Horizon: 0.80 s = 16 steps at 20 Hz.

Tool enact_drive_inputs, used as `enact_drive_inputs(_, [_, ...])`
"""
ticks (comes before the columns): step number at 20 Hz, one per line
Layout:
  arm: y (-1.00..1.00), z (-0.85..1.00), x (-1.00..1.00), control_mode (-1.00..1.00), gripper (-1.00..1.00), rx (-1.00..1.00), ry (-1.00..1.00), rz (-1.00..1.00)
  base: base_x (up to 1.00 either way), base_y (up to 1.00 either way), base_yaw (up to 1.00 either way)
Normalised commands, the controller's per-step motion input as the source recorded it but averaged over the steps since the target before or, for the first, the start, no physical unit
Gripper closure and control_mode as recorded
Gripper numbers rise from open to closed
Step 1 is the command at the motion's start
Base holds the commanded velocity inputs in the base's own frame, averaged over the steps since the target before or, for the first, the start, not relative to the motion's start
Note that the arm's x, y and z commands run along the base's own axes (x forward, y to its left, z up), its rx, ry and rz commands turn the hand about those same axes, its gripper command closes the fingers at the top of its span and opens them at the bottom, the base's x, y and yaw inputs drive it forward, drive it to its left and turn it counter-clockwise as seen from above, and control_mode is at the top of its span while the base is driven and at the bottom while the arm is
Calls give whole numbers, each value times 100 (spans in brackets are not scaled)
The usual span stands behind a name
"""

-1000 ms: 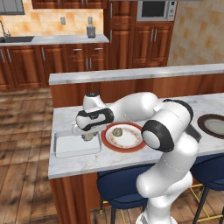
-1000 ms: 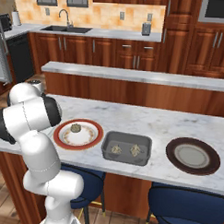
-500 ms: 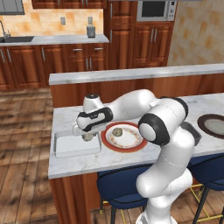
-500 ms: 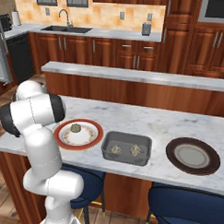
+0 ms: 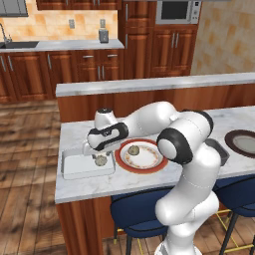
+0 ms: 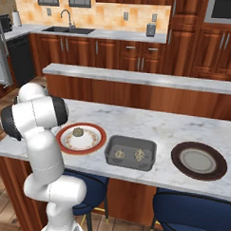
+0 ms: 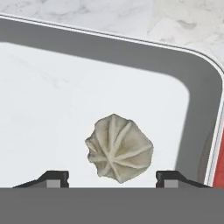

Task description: Place two dumplings into each of the tupperware containers and then place the containers in the fridge.

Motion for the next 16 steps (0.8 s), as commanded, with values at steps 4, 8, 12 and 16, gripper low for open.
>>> enact_drive_inputs(4, [0, 21, 0, -100, -100, -2, 0, 0, 0, 0, 0])
enact_drive_inputs(8, [-15, 93, -35, -100, -100, -5, 0, -12, 0, 0, 0])
enact_drive_inputs(12, [-71, 61, -20, -100, -100, 0, 1, -18, 0, 0, 0])
enact_drive_inputs(16, [-92, 27, -1, -100, -100, 0, 0, -18, 0, 0, 0])
